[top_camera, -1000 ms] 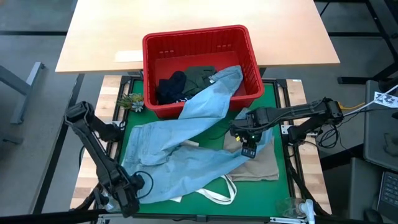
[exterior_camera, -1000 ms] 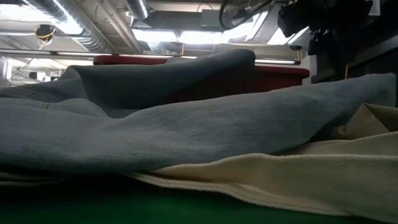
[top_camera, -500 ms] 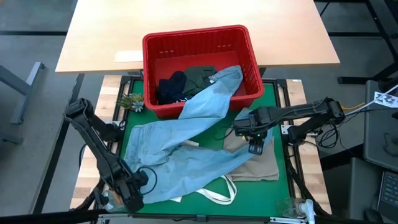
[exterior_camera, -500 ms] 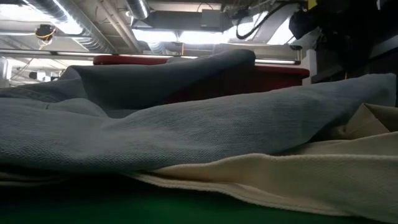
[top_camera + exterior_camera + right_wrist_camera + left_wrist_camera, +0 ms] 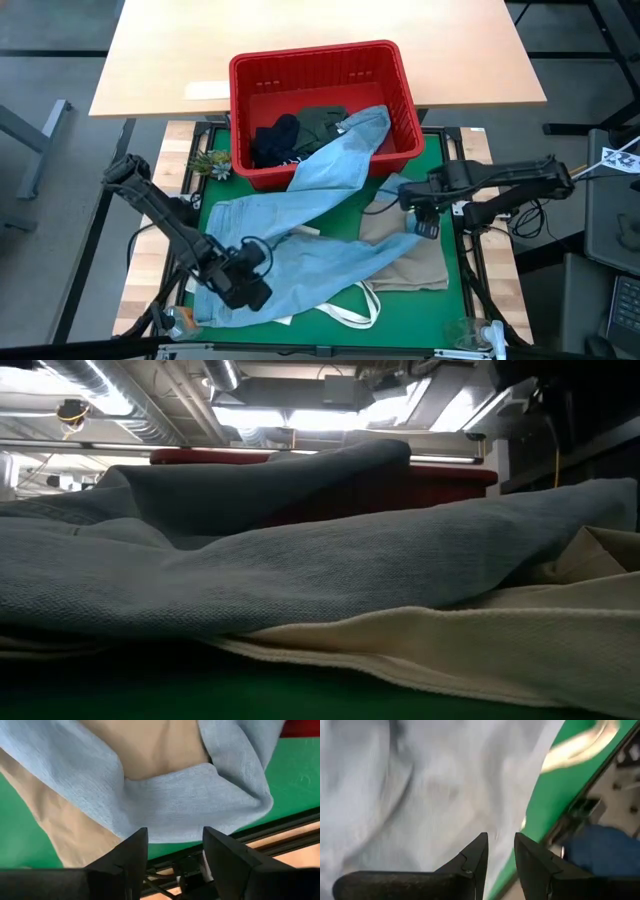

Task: Fold Laundry from Bin
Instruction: Fold the light blue pants

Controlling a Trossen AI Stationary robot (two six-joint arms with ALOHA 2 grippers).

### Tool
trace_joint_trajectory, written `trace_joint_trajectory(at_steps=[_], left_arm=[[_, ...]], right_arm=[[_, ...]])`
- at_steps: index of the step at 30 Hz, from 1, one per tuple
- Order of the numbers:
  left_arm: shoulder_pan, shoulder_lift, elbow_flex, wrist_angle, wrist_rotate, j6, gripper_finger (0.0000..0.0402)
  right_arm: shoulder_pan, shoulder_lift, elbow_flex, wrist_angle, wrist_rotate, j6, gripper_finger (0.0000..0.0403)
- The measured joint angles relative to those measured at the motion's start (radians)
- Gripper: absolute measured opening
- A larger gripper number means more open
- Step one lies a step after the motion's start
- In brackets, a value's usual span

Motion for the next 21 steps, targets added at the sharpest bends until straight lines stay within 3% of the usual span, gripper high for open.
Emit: trace_joint_trajectory(at_steps=[6, 11, 16, 21], left_arm=[[0.073, 0.001, 0.0, 0.105, -0.155, 0.239, 0.009], [0.149, 0.04, 0.0, 0.286, -0.252, 0.486, 0.009], [0.25, 0.116, 0.0, 0.559, -0.249, 0.775, 0.009], [0.337, 0.196, 0.0, 0.814, -0.212, 0.964, 0.009]], right_arm=[[0.087, -0.074, -0.023, 0.019, 0.063, 0.139, 0.0191], [0.207, -0.139, -0.097, 0.022, 0.088, 0.209, 0.0191], [0.268, -0.181, -0.147, 0.023, 0.145, 0.284, 0.0191], [0.274, -0.185, -0.15, 0.07, 0.169, 0.297, 0.0191]])
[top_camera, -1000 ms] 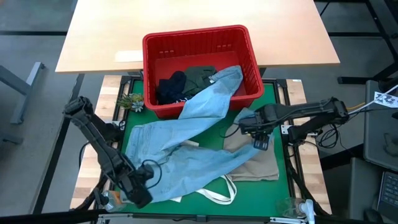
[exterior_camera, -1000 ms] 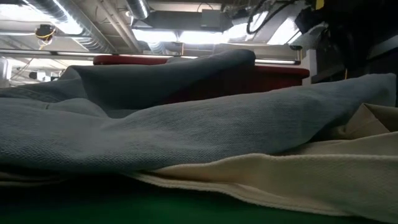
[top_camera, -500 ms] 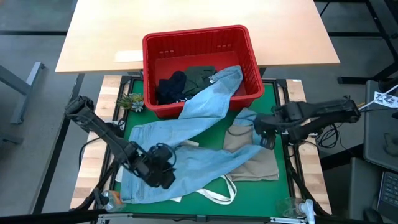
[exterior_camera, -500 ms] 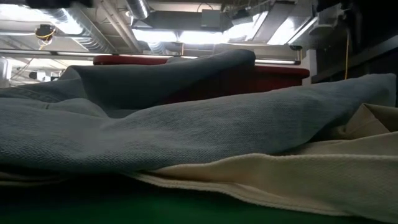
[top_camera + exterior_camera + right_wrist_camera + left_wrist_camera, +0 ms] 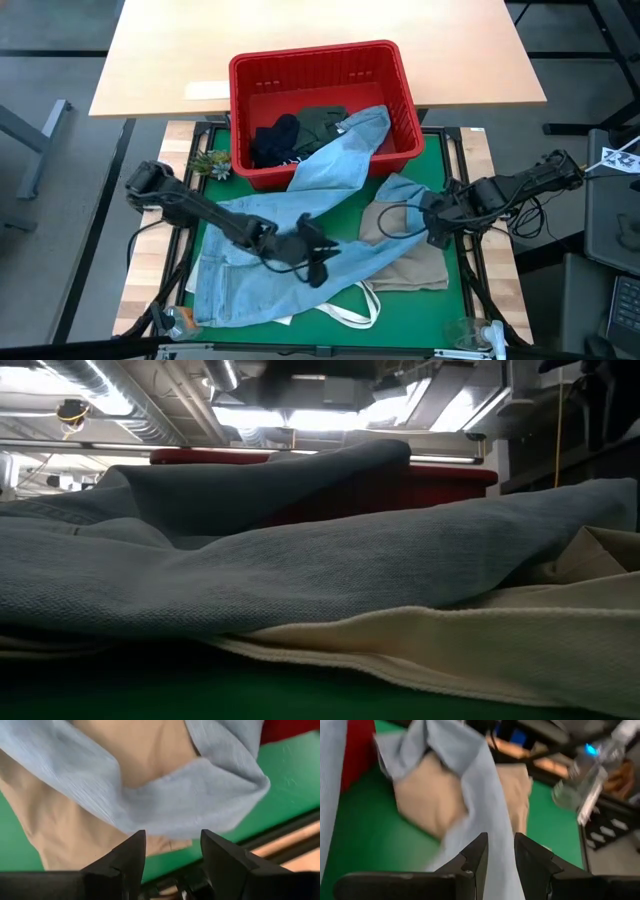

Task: Fold Laundry from Bin
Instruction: Fold the light blue pants

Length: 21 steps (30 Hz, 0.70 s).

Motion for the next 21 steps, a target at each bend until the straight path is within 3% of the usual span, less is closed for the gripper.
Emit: trace_joint_trajectory(at_steps=[3, 7, 13, 16, 21], left_arm=[[0.049, 0.057, 0.0, 0.149, -0.003, 0.056, 0.009], [0.102, 0.127, 0.0, 0.309, 0.005, 0.089, 0.009], [0.156, 0.174, -0.001, 0.345, 0.032, 0.073, 0.009], [0.165, 0.174, -0.001, 0.346, 0.031, 0.073, 0.009], [0.168, 0.174, -0.001, 0.349, 0.032, 0.073, 0.009]], right_arm=[[0.0, 0.0, 0.0, 0.044, 0.014, -0.014, 0.0191], [0.0, 0.001, 0.0, 0.092, 0.114, -0.031, 0.0191], [-0.099, 0.002, 0.002, 0.095, 0.311, -0.019, 0.0191], [-0.209, 0.002, 0.002, 0.104, 0.301, -0.024, 0.0191], [-0.395, 0.003, 0.002, 0.096, 0.139, -0.092, 0.0191]])
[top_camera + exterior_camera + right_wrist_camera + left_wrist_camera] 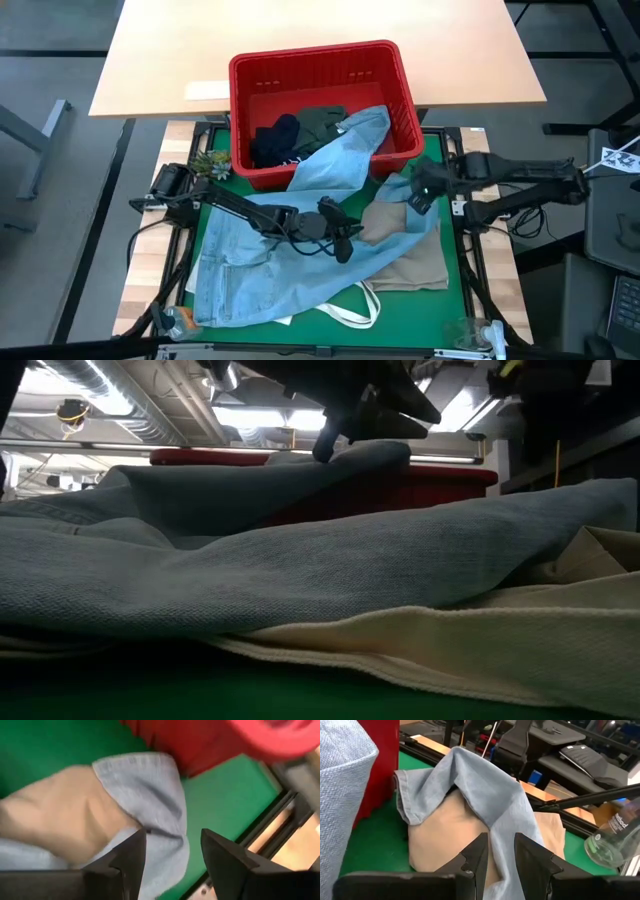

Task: Fold Laundry from Bin
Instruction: Fold the light blue pants

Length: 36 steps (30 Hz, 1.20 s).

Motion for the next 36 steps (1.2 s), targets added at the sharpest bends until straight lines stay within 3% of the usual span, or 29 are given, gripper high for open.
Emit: trace_joint_trajectory(at_steps=[5, 11, 20, 26, 29, 34, 36], left_arm=[[-0.003, 0.0, 0.0, -0.002, 0.0, 0.0, 0.009], [-0.004, 0.0, 0.0, -0.003, 0.0, 0.0, 0.009], [-0.004, 0.0, 0.0, -0.003, 0.0, 0.0, 0.009], [-0.003, 0.0, 0.0, -0.003, 0.0, 0.0, 0.009], [-0.003, 0.0, 0.0, -0.003, 0.0, 0.0, 0.009], [-0.003, 0.0, 0.0, -0.003, -0.006, 0.0, 0.009], [-0.003, 0.0, 0.0, -0.003, -0.018, 0.0, 0.009]], right_arm=[[-0.155, 0.0, 0.0, 0.0, -0.137, -0.041, 0.0191], [-0.258, 0.0, -0.008, 0.004, -0.171, -0.044, 0.0191], [-0.281, 0.0, -0.151, 0.022, -0.241, -0.081, 0.0191], [-0.281, 0.0, -0.221, 0.132, -0.242, -0.092, 0.0185], [-0.28, 0.0, -0.225, 0.145, -0.25, -0.094, 0.0154], [-0.279, -0.003, -0.224, 0.132, -0.279, -0.095, 0.004], [-0.279, -0.003, -0.209, 0.114, -0.31, -0.099, 0.0014]])
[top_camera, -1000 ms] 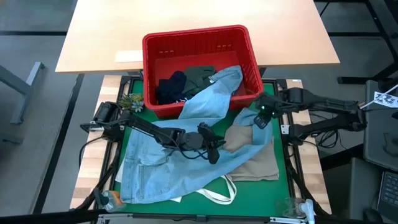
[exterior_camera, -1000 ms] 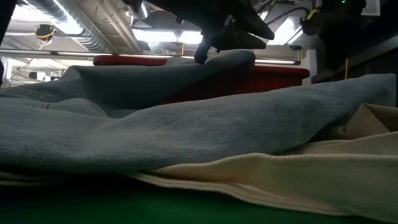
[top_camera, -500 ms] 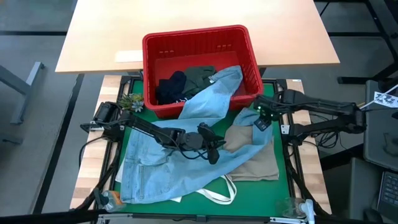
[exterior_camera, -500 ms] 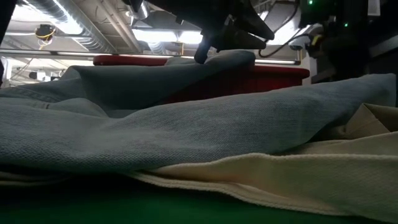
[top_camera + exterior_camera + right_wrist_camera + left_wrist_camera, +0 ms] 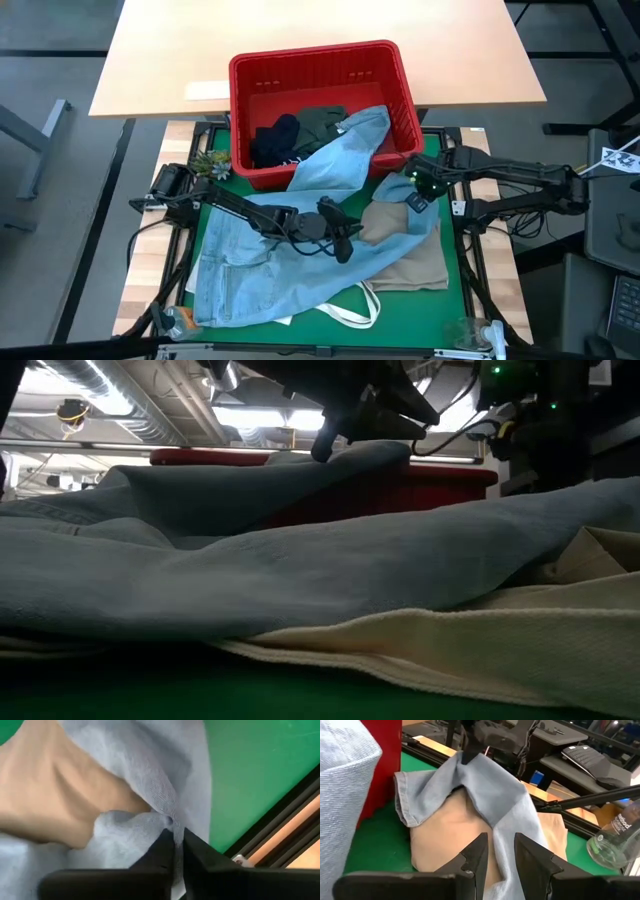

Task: Fold Laundry from Bin
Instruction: Fold the light blue pants

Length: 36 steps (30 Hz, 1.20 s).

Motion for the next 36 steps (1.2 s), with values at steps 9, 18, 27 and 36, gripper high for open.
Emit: trace_joint_trajectory(at_steps=[9, 18, 27, 36], left_arm=[[0.018, -0.001, 0.0, 0.002, -0.018, 0.0, 0.009], [0.055, -0.001, 0.0, 0.004, 0.018, -0.007, 0.009], [0.092, -0.001, 0.0, 0.003, 0.196, -0.164, 0.0124], [0.085, -0.002, 0.0, -0.042, 0.358, -0.385, 0.0145]], right_arm=[[0.108, -0.002, 0.118, -0.038, -0.141, 0.016, 0.0013], [0.333, -0.002, 0.175, -0.022, -0.141, 0.173, 0.0019], [0.508, -0.002, 0.175, 0.07, -0.123, 0.27, 0.0014], [0.589, 0.003, 0.175, 0.106, -0.112, 0.27, 0.0007]])
